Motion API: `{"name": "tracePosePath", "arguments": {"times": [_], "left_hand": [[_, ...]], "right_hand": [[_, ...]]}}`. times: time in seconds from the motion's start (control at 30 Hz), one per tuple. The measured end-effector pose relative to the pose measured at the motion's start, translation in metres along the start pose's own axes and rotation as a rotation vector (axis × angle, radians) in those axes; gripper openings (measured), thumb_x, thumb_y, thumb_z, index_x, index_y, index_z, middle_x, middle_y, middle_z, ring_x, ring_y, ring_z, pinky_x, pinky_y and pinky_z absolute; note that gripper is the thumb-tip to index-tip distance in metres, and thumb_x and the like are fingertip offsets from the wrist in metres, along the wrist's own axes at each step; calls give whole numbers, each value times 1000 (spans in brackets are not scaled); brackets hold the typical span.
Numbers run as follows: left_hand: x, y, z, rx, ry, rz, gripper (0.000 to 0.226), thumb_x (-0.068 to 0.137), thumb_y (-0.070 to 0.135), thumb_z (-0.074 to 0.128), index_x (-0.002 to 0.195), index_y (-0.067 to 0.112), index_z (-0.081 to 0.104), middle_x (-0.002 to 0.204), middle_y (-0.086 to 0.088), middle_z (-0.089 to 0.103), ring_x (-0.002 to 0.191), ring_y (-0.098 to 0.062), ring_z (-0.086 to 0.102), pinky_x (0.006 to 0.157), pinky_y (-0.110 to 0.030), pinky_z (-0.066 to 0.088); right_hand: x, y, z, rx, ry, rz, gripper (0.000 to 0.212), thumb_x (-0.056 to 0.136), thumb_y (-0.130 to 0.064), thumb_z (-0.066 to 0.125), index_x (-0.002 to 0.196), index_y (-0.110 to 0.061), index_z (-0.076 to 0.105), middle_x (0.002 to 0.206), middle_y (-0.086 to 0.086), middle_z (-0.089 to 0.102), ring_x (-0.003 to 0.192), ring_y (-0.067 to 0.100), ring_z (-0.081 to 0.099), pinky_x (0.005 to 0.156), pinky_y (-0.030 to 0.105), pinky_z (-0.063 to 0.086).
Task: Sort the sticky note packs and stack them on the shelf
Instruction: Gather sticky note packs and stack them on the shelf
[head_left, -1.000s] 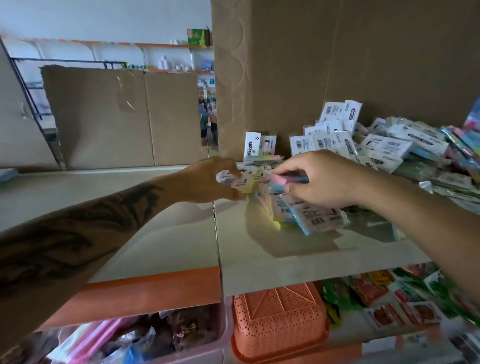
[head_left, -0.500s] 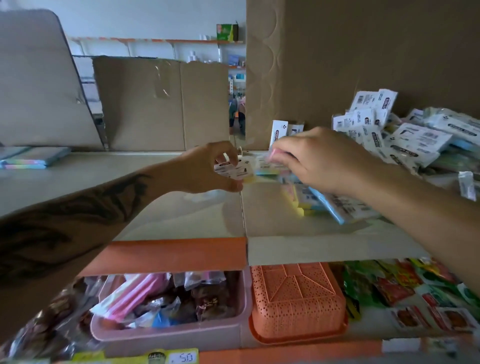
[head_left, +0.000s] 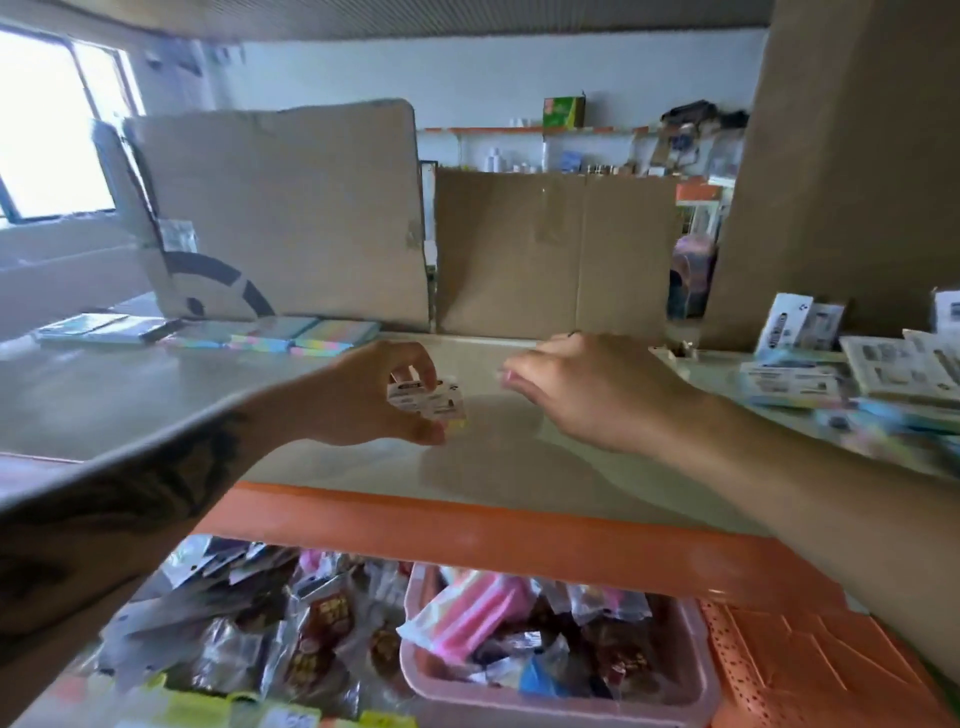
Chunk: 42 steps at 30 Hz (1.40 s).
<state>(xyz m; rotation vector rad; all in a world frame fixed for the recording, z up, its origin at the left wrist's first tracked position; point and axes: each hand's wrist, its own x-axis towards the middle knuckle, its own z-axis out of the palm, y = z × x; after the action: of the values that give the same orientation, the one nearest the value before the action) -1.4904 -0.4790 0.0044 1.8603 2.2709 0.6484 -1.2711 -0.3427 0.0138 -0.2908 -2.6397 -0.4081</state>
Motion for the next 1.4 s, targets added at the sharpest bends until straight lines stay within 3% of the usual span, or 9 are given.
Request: {"name": "tracePosePath", "arguments": {"times": [0.2, 0.27, 0.47, 0.6, 0.83, 0.93, 1.07, 1.17, 1.4], "left_hand": [[-30, -110, -58, -5, -19, -27, 50, 61, 65, 86, 99, 47, 59, 107, 18, 63, 100, -12, 63, 92, -41, 52], [-34, -141, -73, -1, -30, -15, 50, 61, 64, 86, 100, 49, 59, 109, 18, 63, 101, -13, 62, 92, -44, 52], [-43, -200, -87, 2, -66, 40, 54, 67, 71, 80, 110, 49, 57, 114, 21, 58, 105, -8, 56, 91, -37, 50], [-39, -217, -93, -53, -128, 75, 57, 70, 56, 87, 117, 47, 57, 119, 20, 54, 108, -2, 51, 89, -27, 47], [-35, -227, -93, -369, -49, 30, 60, 55, 65, 72, 107, 37, 66, 106, 6, 68, 103, -14, 63, 95, -37, 48], [-36, -220, -94, -605, 4, 5, 60, 64, 59, 68, 98, 10, 72, 94, -2, 69, 88, -17, 63, 82, -31, 44], [-36, -224, -95, -666, -1, -24, 101, 68, 80, 65, 116, -9, 63, 105, -22, 66, 96, -21, 60, 89, -39, 41], [-35, -230, -96, -740, 31, 6, 69, 70, 57, 80, 110, 1, 73, 111, -20, 72, 102, -33, 68, 103, -52, 47], [-26, -234, -93, -877, 117, 12, 41, 68, 31, 84, 103, 10, 77, 99, -7, 76, 92, -17, 68, 89, -32, 53]], "right_hand": [[87, -81, 35, -13, 6, -32, 14, 103, -26, 56, 94, -22, 66, 83, 2, 69, 78, 32, 66, 55, 34, 38], [110, -103, 45, -11, -26, -25, 13, 102, -26, 56, 103, -24, 68, 92, 1, 71, 88, 31, 67, 62, 35, 49], [145, -144, 61, 99, -145, 31, 35, 98, -44, 37, 103, -26, 66, 103, -5, 66, 98, 25, 62, 74, 39, 54], [163, -147, 61, 163, -136, 91, 31, 84, -57, 52, 87, -28, 64, 88, -10, 64, 86, 14, 59, 69, 36, 52], [197, -144, 64, 536, -242, 108, 69, 68, -75, 71, 124, -36, 63, 121, -21, 63, 114, -2, 58, 92, 19, 49], [196, -148, 80, 540, -72, 76, 52, 79, -62, 69, 117, -27, 72, 108, -13, 72, 97, 8, 67, 82, 38, 57], [199, -149, 88, 677, -19, 237, 10, 94, -36, 71, 103, -32, 72, 81, -8, 72, 62, 16, 72, 64, 38, 57], [201, -150, 88, 827, 55, 345, 10, 94, -25, 73, 87, -27, 67, 61, -5, 65, 47, 16, 62, 49, 30, 46], [203, -159, 81, 1013, 129, 443, 21, 83, -24, 76, 94, -19, 58, 66, 1, 63, 53, 19, 53, 52, 29, 39]]}}
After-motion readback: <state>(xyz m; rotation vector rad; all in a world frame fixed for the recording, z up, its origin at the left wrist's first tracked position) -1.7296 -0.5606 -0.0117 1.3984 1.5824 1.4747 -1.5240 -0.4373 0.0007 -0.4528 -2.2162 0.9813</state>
